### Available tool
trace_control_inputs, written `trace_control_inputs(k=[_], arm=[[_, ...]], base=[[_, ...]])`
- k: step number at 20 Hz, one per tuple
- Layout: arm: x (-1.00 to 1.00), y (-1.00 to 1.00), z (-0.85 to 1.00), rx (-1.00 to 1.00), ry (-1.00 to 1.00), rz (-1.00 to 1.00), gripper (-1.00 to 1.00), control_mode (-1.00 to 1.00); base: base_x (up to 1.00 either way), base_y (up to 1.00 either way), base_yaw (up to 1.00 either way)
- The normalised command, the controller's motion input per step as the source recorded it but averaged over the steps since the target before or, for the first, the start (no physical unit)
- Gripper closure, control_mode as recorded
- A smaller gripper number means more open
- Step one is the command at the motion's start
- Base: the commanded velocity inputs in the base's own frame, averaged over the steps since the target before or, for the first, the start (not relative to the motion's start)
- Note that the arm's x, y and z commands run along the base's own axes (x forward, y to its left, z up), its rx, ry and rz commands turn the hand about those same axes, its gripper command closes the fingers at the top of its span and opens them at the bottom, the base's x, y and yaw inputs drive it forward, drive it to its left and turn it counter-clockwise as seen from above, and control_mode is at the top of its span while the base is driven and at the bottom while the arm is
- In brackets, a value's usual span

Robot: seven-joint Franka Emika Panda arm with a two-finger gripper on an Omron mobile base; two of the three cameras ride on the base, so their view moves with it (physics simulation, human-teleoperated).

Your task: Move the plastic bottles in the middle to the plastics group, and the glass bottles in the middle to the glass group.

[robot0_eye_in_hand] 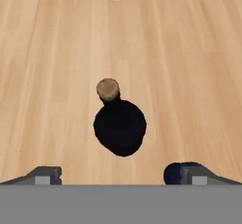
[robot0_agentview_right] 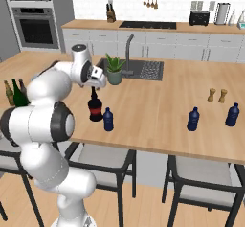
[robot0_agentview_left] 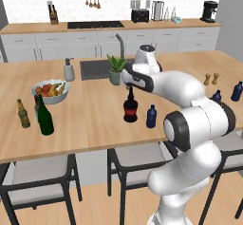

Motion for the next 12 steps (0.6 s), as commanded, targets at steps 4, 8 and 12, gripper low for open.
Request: trace_control_inputs(k=[4, 8, 12], arm=[[0.13, 0.08, -0.45, 0.0, 0.0, 0.0, -1.0, -1.0], [0.21, 0.01, -0.39, 0.0, 0.0, 0.0, -1.0, -1.0], [0.24, 0.0, -0.17, 0.0, 0.0, 0.0, -1.0, -1.0]], base=[[0.0, 0.0, 0.0], [0.0, 0.0, 0.0], [0.0, 0.0, 0.0]])
